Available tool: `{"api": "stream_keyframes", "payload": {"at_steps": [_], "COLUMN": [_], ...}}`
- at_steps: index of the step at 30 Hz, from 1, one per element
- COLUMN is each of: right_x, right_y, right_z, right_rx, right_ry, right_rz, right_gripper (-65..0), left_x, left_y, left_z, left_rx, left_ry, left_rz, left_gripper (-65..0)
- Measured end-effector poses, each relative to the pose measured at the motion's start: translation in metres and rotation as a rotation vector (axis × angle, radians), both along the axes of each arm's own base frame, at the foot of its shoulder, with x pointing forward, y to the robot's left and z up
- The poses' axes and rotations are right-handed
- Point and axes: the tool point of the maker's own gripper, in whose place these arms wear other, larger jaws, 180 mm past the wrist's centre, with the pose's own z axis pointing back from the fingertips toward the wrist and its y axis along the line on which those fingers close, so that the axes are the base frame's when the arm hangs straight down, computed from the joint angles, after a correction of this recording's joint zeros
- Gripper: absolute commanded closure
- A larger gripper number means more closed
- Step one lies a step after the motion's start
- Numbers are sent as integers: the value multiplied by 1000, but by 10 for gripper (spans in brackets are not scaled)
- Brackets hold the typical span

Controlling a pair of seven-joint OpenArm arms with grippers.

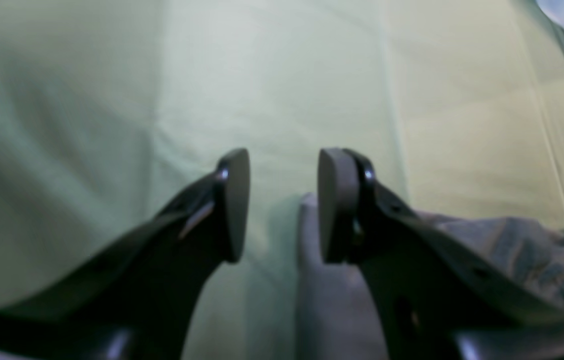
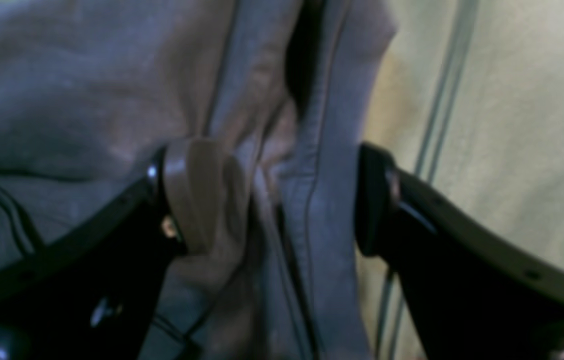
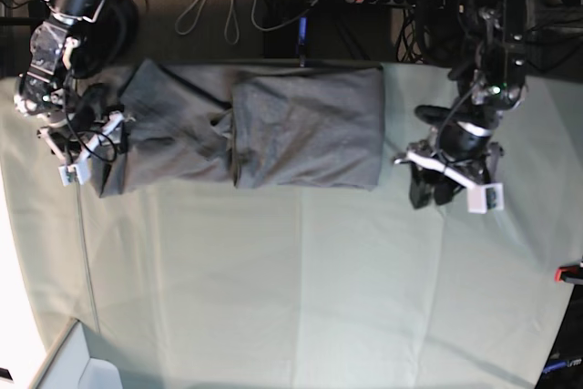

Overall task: Layout the t-shirt on the table in an organized manner, then fold the t-shirt properly
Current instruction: 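Lower the folded end, open the left gripper and withdraw it, then carry the strip end held by the right gripper over onto the folded stack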

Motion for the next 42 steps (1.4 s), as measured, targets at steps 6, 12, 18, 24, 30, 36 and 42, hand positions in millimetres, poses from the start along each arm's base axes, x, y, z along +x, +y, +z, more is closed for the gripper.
{"api": "stream_keyframes", "payload": {"at_steps": [6,12,18,24,30,36,42], "right_x": [0,-4,-5,-4,-3,-5,-17], "right_y": [-1,0,11,21,25,28,52], "right_z": [-2,-3,-5,-7,-7,1,31], "right_rx": [10,12,33,57,68,27,-10], "right_ry": [-3,0,-14,-17,-20,-12,-72], "right_rz": [-4,-4,-8,-11,-12,0,18], "right_gripper": [-401,-398,-366,-192,0,0,0], "left_x": [-4,-12,-9,-10,-15,-12,-22], "left_y": [5,4,5,5,11,33,54], "left_z": [-4,-10,-6,-7,-9,9,10], "left_rx": [1,1,2,2,2,18,34], "left_ry": [17,36,22,25,32,-11,-9], "left_rz": [11,11,12,12,31,87,138], "left_gripper": [-221,-221,-221,-221,-221,-221,-221]}}
